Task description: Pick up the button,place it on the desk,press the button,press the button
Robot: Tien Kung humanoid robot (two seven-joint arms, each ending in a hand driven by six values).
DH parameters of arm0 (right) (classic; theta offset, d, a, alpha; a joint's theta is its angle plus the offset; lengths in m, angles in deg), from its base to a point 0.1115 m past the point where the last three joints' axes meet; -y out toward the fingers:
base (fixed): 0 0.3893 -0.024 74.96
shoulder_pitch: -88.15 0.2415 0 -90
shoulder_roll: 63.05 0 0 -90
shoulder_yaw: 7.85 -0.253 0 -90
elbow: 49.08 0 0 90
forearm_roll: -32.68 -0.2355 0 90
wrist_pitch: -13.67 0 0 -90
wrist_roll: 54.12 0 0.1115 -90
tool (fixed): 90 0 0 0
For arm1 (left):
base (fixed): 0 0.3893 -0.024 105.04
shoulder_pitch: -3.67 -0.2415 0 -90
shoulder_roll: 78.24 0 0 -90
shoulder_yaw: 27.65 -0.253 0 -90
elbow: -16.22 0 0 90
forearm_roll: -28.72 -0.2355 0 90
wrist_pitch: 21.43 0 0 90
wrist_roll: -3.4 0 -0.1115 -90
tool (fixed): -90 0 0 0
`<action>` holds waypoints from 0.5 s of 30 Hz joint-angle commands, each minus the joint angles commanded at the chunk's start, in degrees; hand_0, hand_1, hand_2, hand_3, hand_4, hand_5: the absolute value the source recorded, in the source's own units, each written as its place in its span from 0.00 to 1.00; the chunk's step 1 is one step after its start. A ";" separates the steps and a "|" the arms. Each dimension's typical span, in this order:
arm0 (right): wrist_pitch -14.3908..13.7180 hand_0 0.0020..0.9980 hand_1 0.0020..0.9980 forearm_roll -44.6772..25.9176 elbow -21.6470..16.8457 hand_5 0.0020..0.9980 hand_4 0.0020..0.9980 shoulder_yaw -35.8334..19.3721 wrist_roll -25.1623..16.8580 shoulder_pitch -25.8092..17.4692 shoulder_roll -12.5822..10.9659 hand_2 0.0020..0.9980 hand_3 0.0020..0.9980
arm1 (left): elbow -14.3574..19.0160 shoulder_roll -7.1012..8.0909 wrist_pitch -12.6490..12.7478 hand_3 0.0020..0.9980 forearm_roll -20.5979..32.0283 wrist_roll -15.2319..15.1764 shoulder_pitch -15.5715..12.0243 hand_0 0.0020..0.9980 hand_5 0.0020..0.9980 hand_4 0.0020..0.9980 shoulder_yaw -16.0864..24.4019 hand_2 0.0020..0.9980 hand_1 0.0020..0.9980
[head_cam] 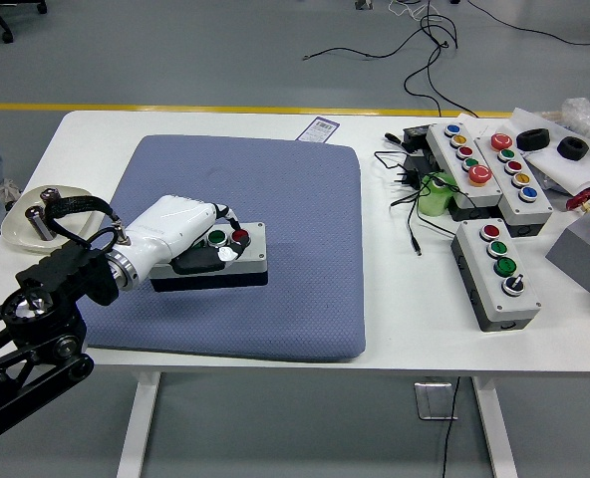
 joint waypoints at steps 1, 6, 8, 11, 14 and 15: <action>0.00 0.52 0.68 0.00 0.00 0.16 0.32 0.05 0.01 0.02 0.00 0.72 0.65 | -0.12 -0.02 -0.05 0.68 0.10 0.00 0.02 0.00 1.00 0.57 -0.05 0.00 0.00; 0.03 0.52 0.68 -0.76 0.00 0.16 0.32 1.01 0.07 0.13 -0.03 0.72 0.64 | -0.68 -0.17 -0.62 0.68 0.39 0.05 0.13 0.00 1.00 0.56 -0.65 0.00 0.00; 0.04 0.52 0.68 -0.59 0.00 0.16 0.32 0.95 0.06 0.16 -0.06 0.72 0.64 | -0.87 -0.22 -0.70 0.68 0.49 0.09 0.11 0.00 1.00 0.56 -1.29 0.00 0.00; 0.03 0.52 0.68 -0.27 0.00 0.16 0.32 0.67 0.04 0.20 -0.04 0.72 0.65 | -1.35 -0.40 -0.49 0.69 0.72 0.04 0.20 0.00 1.00 0.57 -2.11 0.00 0.00; 0.02 0.52 0.68 -0.22 0.00 0.16 0.32 0.61 0.01 0.22 -0.02 0.72 0.65 | -2.00 -0.64 -0.32 0.69 0.88 0.07 0.47 0.00 1.00 0.57 -2.52 0.00 0.00; 0.02 0.52 0.68 -0.21 0.00 0.16 0.32 0.59 0.00 0.23 -0.01 0.72 0.65 | -2.14 -0.68 -0.31 0.69 0.94 0.09 0.54 0.00 1.00 0.57 -2.61 0.00 0.00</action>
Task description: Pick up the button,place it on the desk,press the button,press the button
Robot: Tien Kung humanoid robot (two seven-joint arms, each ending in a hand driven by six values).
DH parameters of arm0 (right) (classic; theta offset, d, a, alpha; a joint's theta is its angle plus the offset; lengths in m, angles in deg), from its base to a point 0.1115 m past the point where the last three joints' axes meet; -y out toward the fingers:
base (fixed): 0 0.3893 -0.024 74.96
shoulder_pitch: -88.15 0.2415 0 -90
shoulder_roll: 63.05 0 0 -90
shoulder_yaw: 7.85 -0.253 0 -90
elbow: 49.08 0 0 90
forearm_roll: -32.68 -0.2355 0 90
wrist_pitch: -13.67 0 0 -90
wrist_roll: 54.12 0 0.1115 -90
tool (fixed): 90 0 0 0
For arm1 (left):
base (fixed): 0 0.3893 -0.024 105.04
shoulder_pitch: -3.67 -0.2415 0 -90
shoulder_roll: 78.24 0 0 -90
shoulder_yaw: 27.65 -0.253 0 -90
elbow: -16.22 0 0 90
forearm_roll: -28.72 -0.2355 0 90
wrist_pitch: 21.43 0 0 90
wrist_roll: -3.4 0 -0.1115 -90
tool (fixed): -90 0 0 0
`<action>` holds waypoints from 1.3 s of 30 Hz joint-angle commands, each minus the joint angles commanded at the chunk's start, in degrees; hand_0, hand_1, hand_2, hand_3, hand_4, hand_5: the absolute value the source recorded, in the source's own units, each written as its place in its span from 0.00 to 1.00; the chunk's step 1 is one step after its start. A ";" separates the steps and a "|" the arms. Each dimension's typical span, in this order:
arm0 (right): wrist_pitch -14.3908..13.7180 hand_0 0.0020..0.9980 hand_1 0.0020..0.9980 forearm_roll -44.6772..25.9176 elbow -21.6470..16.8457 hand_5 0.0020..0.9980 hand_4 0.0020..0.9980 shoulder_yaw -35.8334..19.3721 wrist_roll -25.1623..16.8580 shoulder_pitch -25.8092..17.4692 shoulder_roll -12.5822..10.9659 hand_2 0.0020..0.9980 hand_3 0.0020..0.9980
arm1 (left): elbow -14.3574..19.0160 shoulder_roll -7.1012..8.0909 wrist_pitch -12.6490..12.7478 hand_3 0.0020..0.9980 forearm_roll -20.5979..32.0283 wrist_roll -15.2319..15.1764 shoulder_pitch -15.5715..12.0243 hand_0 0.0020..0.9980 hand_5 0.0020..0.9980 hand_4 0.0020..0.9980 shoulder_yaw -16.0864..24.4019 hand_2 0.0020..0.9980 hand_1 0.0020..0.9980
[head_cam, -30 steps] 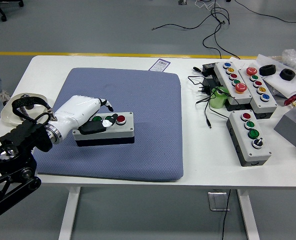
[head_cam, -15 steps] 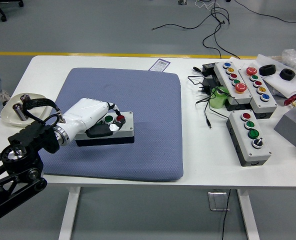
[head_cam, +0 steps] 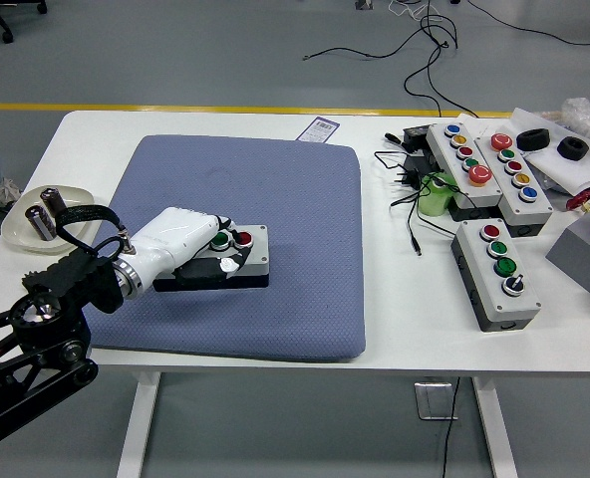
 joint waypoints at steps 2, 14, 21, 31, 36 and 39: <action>-0.02 0.52 0.68 0.01 0.00 0.16 0.32 -0.04 -0.01 0.03 0.01 0.72 0.65 | -0.05 0.01 -0.10 0.69 -0.03 0.06 0.18 0.00 1.00 0.57 -0.19 0.00 0.00; 0.01 0.52 0.68 0.39 0.00 0.16 0.33 -0.35 -0.03 0.04 0.01 0.72 0.65 | 0.75 -0.15 -0.38 0.69 -0.41 0.14 1.54 0.00 1.00 0.57 -0.60 0.00 0.00; -0.01 0.52 0.68 0.48 0.00 0.16 0.33 -0.43 -0.07 0.02 0.01 0.72 0.65 | -0.10 -0.51 -0.88 0.69 -0.77 0.21 1.72 0.00 1.00 0.57 -1.68 0.00 0.00; 0.00 0.52 0.68 0.67 0.00 0.16 0.33 -0.60 -0.11 0.08 0.01 0.72 0.65 | -1.74 -0.61 -1.84 0.68 -0.40 0.28 1.82 0.00 1.00 0.57 -1.70 0.00 0.00; 0.01 0.52 0.68 0.73 0.00 0.16 0.33 -0.63 -0.11 0.09 0.01 0.72 0.65 | -1.28 -0.48 -1.45 0.68 -0.45 0.14 1.69 0.00 1.00 0.57 -1.13 0.00 0.00; 0.02 0.52 0.68 0.71 0.00 0.16 0.33 -0.63 -0.13 0.06 0.01 0.72 0.64 | 0.09 -0.27 0.28 0.68 -0.20 -0.45 1.14 0.00 1.00 0.57 0.64 0.00 0.00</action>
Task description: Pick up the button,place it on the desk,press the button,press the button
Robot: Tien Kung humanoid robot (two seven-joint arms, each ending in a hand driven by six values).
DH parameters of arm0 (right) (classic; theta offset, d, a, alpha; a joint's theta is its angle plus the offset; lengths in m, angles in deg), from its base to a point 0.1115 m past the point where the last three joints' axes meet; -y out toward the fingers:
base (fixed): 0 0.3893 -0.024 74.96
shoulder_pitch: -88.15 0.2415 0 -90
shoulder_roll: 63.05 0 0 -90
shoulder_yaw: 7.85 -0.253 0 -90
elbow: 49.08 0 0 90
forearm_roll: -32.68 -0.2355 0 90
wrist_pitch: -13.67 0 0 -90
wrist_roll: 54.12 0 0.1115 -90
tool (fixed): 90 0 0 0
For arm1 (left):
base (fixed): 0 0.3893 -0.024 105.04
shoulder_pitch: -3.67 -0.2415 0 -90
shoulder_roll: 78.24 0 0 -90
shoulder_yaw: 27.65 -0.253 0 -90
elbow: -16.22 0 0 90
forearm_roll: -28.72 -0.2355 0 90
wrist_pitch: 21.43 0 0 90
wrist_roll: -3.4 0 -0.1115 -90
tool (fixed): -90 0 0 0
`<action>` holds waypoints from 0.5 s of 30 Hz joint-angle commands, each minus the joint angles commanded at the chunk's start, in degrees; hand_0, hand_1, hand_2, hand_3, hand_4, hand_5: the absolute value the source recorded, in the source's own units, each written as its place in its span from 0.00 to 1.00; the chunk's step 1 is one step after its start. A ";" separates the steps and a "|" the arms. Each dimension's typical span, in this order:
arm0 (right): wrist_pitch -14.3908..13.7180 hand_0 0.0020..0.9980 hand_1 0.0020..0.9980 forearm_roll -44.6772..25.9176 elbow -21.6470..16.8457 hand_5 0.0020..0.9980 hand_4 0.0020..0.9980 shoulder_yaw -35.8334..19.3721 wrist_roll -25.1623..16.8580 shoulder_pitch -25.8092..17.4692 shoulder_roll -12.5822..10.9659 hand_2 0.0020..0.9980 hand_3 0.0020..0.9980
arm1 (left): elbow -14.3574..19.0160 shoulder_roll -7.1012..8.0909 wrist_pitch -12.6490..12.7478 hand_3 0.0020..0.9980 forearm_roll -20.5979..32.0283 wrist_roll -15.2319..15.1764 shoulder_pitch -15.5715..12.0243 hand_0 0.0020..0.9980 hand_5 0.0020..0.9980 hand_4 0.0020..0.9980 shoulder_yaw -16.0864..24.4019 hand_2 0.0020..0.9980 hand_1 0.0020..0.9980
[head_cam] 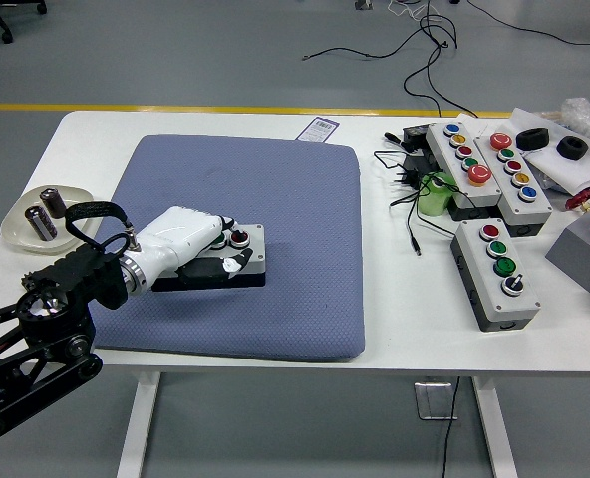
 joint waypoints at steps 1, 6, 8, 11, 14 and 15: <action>0.00 0.52 0.68 -0.02 0.00 0.16 0.33 0.00 -0.01 -0.01 0.00 0.72 0.64 | 0.65 0.08 1.19 0.68 0.22 -0.40 -0.31 0.00 1.00 0.57 0.98 0.00 0.00; 0.04 0.52 0.68 0.02 0.00 0.16 0.33 -0.08 -0.04 -0.10 0.00 0.72 0.65 | 3.79 0.31 8.80 0.82 2.55 -3.24 -1.66 0.00 1.00 0.58 6.71 0.08 0.01; 0.04 0.52 0.68 -0.04 0.00 0.16 0.33 -0.06 -0.03 -0.16 0.00 0.72 0.65 | 4.09 -0.19 11.74 0.82 4.37 -4.73 -2.55 0.00 1.00 0.58 9.79 0.08 0.01; 0.01 0.52 0.68 -0.17 0.00 0.16 0.33 0.01 -0.01 -0.23 0.00 0.72 0.64 | 2.96 -1.27 13.74 0.87 7.17 -6.68 -3.72 0.02 1.00 0.60 13.79 0.25 0.16; -0.15 0.52 0.68 -1.17 0.00 0.16 0.33 0.66 -0.09 -0.40 0.00 0.72 0.64 | -1.79 -3.54 12.13 0.87 13.47 -10.24 -4.11 0.02 1.00 0.60 17.77 0.25 0.16; -0.24 0.52 0.68 -1.52 0.00 0.16 0.33 1.00 -0.03 -0.36 0.00 0.72 0.64 | -3.89 -4.14 10.88 0.87 16.08 -11.71 -4.07 0.02 1.00 0.60 18.38 0.25 0.16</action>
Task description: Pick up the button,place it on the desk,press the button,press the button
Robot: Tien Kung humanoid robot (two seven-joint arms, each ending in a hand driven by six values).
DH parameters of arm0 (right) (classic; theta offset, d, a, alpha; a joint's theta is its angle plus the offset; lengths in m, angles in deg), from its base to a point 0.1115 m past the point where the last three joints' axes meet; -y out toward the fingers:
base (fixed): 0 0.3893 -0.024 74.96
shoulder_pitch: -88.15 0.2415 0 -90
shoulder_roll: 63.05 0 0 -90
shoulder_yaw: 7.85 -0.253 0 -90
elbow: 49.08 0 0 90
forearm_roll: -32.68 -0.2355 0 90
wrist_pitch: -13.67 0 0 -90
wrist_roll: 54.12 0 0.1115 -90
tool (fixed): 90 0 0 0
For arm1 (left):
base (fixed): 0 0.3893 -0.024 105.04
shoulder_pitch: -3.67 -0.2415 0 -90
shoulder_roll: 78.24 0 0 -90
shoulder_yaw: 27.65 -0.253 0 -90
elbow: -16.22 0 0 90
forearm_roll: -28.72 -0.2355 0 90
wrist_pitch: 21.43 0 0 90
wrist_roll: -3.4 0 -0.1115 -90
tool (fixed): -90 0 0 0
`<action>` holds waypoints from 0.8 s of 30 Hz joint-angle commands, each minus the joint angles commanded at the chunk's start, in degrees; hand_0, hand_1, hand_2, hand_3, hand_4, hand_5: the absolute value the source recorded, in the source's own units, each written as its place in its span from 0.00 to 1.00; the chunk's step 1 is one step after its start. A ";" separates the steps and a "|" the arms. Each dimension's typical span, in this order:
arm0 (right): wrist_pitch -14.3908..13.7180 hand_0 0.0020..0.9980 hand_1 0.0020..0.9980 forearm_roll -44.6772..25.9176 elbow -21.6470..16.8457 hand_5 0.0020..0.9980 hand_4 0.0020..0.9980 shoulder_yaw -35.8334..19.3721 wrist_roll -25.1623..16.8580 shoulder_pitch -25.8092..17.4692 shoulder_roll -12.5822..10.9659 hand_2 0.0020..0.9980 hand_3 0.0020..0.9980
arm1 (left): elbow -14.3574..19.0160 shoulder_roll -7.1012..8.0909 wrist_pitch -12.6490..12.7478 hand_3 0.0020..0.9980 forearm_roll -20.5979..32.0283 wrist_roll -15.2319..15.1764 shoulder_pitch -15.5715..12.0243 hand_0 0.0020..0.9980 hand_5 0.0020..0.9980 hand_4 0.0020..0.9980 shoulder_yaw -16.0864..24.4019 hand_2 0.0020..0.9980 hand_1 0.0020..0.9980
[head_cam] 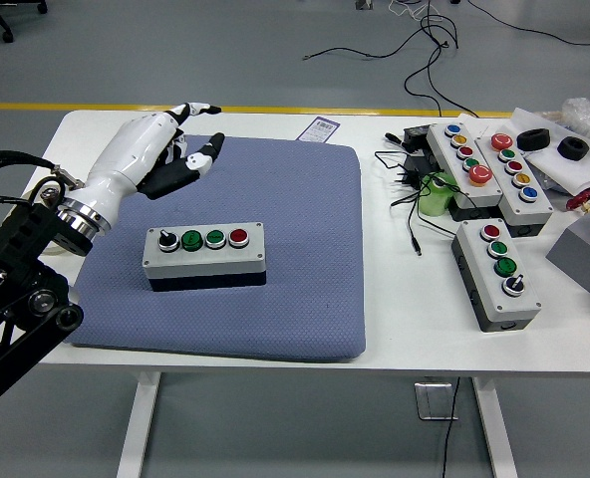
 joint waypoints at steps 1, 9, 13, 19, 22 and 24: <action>-0.06 0.51 0.68 -0.31 0.00 0.16 0.33 0.40 0.07 0.03 0.00 0.72 0.65 | -1.90 -0.45 -0.93 0.94 2.61 -1.50 -0.05 0.72 1.00 0.62 0.28 0.87 0.81; -0.39 0.51 0.68 -2.05 0.00 0.16 0.33 1.49 -0.17 -0.28 0.00 0.72 0.64 | -8.89 -4.68 -1.34 0.93 21.23 -8.49 -1.60 0.78 1.00 0.61 3.91 0.91 0.85; -0.43 0.52 0.68 -2.19 0.00 0.16 0.33 1.81 -0.16 -0.40 0.00 0.72 0.64 | -10.45 -8.02 -1.32 0.90 31.28 -9.63 -3.06 0.77 1.00 0.61 5.94 0.88 0.84; -0.38 0.52 0.68 -1.50 0.00 0.16 0.33 1.01 -0.09 -0.62 0.00 0.72 0.64 | -11.33 -9.80 -2.10 0.90 36.35 -10.64 -4.40 0.77 1.00 0.61 7.75 0.87 0.84; -0.77 0.52 0.68 -3.31 0.00 0.16 0.33 1.34 -0.44 -0.95 0.00 0.72 0.64 | -12.46 -10.10 -2.79 0.90 38.76 -10.84 -4.56 0.77 1.00 0.61 8.38 0.87 0.84; -0.94 0.52 0.68 -4.72 0.00 0.16 0.33 1.76 -0.75 -1.20 0.00 0.72 0.64 | -13.59 -10.34 -3.30 0.90 41.31 -11.01 -4.49 0.77 1.00 0.61 8.79 0.87 0.84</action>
